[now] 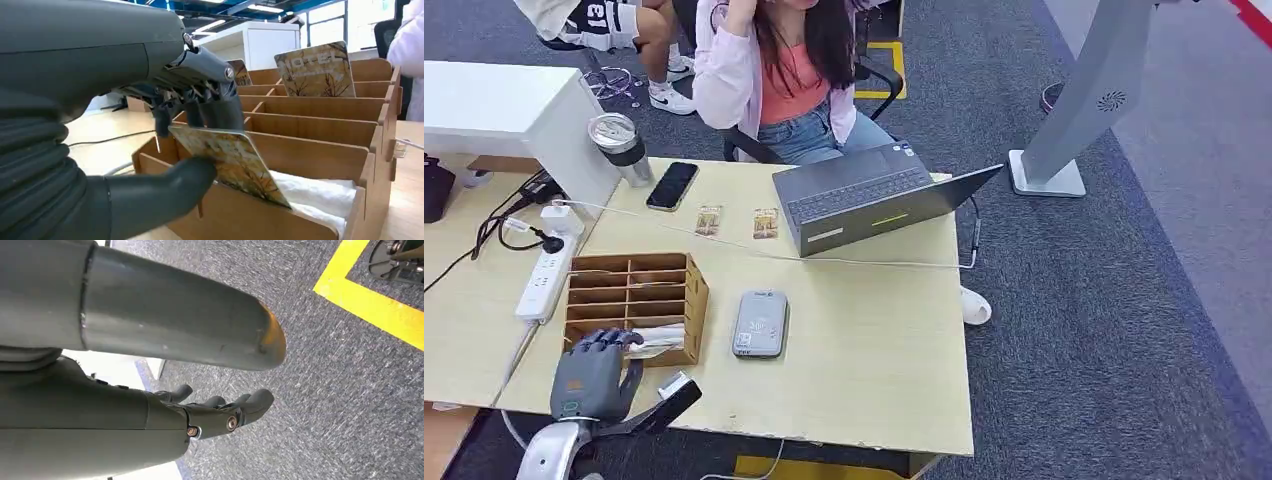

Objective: Pass the card to the sensor for recognition and then transmit it.

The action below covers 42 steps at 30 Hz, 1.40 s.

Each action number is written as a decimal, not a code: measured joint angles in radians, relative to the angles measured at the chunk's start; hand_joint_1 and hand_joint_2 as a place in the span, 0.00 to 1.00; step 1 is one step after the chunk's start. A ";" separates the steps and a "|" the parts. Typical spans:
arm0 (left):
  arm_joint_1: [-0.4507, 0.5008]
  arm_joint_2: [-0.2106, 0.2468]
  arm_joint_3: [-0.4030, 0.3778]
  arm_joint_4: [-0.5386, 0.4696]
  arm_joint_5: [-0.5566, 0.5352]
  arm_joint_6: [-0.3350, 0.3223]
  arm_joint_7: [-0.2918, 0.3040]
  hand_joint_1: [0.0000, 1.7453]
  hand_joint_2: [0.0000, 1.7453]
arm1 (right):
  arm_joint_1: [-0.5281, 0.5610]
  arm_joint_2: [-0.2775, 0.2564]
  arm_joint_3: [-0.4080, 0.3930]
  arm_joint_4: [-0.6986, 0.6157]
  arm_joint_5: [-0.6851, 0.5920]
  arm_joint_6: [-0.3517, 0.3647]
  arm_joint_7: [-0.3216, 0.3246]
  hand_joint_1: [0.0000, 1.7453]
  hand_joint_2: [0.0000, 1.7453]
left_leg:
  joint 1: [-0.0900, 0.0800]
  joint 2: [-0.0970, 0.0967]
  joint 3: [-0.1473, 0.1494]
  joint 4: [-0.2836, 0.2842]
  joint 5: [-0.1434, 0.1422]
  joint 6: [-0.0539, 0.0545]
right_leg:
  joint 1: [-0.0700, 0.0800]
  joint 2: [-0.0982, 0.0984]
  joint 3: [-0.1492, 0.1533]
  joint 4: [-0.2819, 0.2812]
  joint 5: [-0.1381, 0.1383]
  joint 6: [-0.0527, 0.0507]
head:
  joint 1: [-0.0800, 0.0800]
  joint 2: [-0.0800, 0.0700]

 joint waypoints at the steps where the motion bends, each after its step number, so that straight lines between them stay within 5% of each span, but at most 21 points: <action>1: 0.000 0.001 0.000 0.002 0.002 0.000 -0.001 1.00 1.00 | 0.000 0.000 0.000 0.000 0.001 0.001 0.000 0.00 0.00 | 0.000 0.000 0.000 0.000 0.000 0.000 | 0.000 0.000 0.000 0.000 0.000 0.000 | 0.000 0.000; 42: -0.095 0.023 0.001 -0.047 0.015 0.027 -0.053 1.00 1.00 | -0.002 0.000 -0.021 0.000 0.022 0.003 -0.012 0.00 0.00 | 0.000 0.000 0.000 0.000 0.001 0.000 | 0.000 0.000 0.000 0.000 0.000 0.000 | 0.000 0.000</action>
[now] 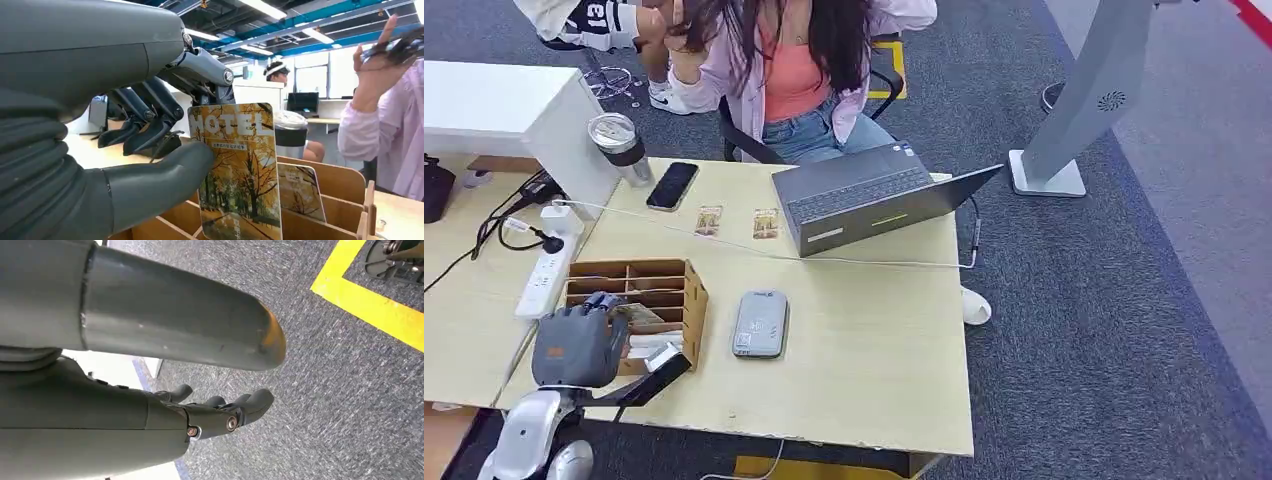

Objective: Pass the card to the sensor for recognition and then transmit it.

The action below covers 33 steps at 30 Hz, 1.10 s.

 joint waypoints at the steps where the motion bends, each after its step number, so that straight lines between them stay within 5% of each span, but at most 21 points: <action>1: -0.001 0.000 0.000 0.000 0.000 0.000 0.000 1.00 1.00 | 0.000 0.000 0.000 0.000 0.000 0.000 0.000 0.00 0.00 | 0.000 0.000 0.000 0.000 0.000 0.000 | 0.000 0.000 0.000 0.000 0.000 0.000 | 0.000 0.000; 6: -0.044 0.002 -0.001 -0.006 -0.006 0.005 0.001 1.00 1.00 | -0.001 0.000 -0.001 0.000 0.010 0.000 -0.004 0.00 0.00 | 0.001 -0.001 0.000 0.000 0.001 -0.001 | 0.000 -0.001 -0.002 0.000 0.000 0.000 | 0.000 0.000; 16: -0.327 0.004 -0.001 0.011 0.040 0.111 -0.072 1.00 1.00 | -0.010 0.000 -0.001 -0.002 0.067 0.018 -0.011 0.00 0.00 | 0.001 -0.001 -0.001 0.000 0.004 -0.001 | 0.000 -0.001 -0.001 0.001 0.003 -0.002 | 0.000 0.000; 24: -0.617 0.006 -0.001 0.248 -0.004 0.139 -0.070 1.00 1.00 | -0.017 0.000 -0.001 -0.002 0.105 0.034 -0.022 0.00 0.00 | 0.001 -0.001 -0.001 0.000 0.006 0.000 | 0.000 -0.001 -0.001 0.001 0.005 -0.002 | 0.000 0.000; 33: -0.741 0.006 -0.001 0.445 -0.074 0.177 -0.037 1.00 1.00 | -0.017 0.000 -0.001 -0.002 0.123 0.036 -0.020 0.00 0.00 | 0.001 -0.001 -0.001 0.000 0.006 0.000 | 0.000 -0.001 -0.001 0.001 0.005 -0.002 | 0.000 0.000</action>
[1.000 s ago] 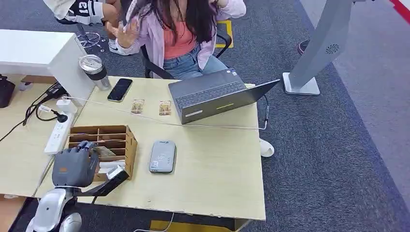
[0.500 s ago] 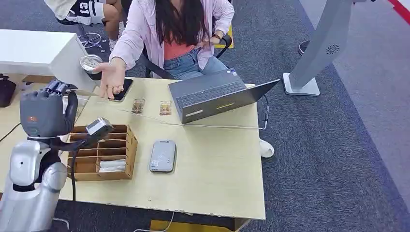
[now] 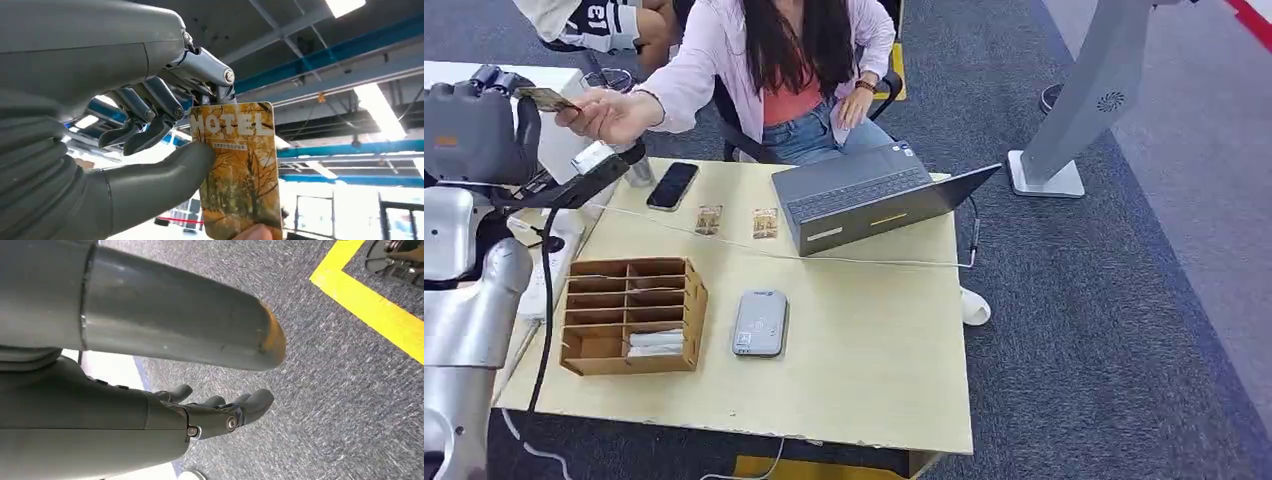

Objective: Pass the card to the sensor for recognition and then transmit it.

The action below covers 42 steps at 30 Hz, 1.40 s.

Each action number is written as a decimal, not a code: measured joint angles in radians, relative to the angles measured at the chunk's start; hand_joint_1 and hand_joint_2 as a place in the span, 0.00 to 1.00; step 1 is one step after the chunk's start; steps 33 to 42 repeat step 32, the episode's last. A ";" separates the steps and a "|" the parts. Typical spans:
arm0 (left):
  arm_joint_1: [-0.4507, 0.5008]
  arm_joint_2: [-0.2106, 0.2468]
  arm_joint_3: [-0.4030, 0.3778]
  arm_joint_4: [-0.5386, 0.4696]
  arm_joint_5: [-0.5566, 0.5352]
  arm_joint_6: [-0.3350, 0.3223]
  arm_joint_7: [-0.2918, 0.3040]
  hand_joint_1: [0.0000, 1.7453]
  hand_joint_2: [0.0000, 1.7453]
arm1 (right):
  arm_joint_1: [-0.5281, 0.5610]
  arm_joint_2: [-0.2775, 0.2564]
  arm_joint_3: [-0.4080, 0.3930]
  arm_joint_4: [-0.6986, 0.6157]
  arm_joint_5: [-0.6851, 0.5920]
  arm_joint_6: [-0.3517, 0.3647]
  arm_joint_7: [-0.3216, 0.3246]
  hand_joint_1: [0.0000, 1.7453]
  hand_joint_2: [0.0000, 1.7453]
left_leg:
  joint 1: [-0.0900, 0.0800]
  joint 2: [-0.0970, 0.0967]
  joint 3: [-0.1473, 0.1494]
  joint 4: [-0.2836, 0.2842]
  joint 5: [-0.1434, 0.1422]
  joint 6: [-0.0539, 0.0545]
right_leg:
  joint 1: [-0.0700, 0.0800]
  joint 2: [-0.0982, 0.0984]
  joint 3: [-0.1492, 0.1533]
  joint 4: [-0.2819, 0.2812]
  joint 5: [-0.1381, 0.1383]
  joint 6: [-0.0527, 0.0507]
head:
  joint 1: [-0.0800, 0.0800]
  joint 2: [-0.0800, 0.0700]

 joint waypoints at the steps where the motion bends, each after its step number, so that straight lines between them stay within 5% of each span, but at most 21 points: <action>1: -0.007 0.000 0.000 0.025 -0.005 0.008 0.001 1.00 1.00 | 0.000 0.000 0.000 0.000 0.000 0.000 0.000 0.00 0.00 | 0.000 0.000 0.000 0.000 0.000 0.000 | 0.000 0.000 0.000 0.000 0.000 0.000 | 0.000 0.000; 13: -0.020 -0.002 0.004 0.180 0.002 0.047 0.003 1.00 1.00 | 0.000 0.000 0.000 0.000 0.008 0.000 0.001 0.00 0.00 | 0.000 0.002 -0.002 0.000 0.000 0.000 | 0.000 0.002 -0.003 0.000 0.000 0.000 | 0.000 0.000; 14: -0.020 -0.002 0.004 0.184 0.003 0.047 0.002 0.00 1.00 | 0.000 0.000 0.000 0.000 0.008 0.000 0.001 0.00 0.00 | 0.000 0.002 -0.002 0.000 0.000 0.000 | 0.000 0.002 -0.003 0.000 0.000 0.000 | 0.000 0.000; 20: -0.019 -0.002 0.020 0.190 0.018 0.067 0.005 0.00 1.00 | 0.000 0.000 0.000 0.000 0.014 0.000 0.003 0.00 0.00 | 0.000 0.001 -0.003 0.000 0.000 0.000 | 0.000 0.001 -0.004 0.000 0.000 0.000 | 0.000 0.000; 25: 0.018 -0.003 0.045 0.175 0.091 0.120 -0.048 0.00 1.00 | 0.000 0.000 -0.002 0.000 0.026 0.004 0.010 0.00 0.00 | 0.000 0.001 -0.003 -0.001 0.000 0.000 | 0.000 0.001 -0.004 0.000 0.000 0.000 | 0.000 0.000; 32: 0.190 -0.012 0.103 -0.033 0.279 0.128 -0.143 0.00 1.00 | 0.002 -0.001 -0.011 0.000 0.045 -0.006 0.019 0.00 0.00 | 0.000 0.001 -0.003 0.000 0.000 0.000 | 0.000 0.002 -0.004 0.000 0.000 0.000 | 0.000 0.000; 42: 0.190 -0.012 0.103 -0.033 0.279 0.128 -0.143 0.00 1.00 | 0.002 -0.001 -0.011 0.000 0.045 -0.006 0.019 0.00 0.00 | 0.000 0.001 -0.003 0.000 0.000 0.000 | 0.000 0.002 -0.004 0.000 0.000 0.000 | 0.000 0.000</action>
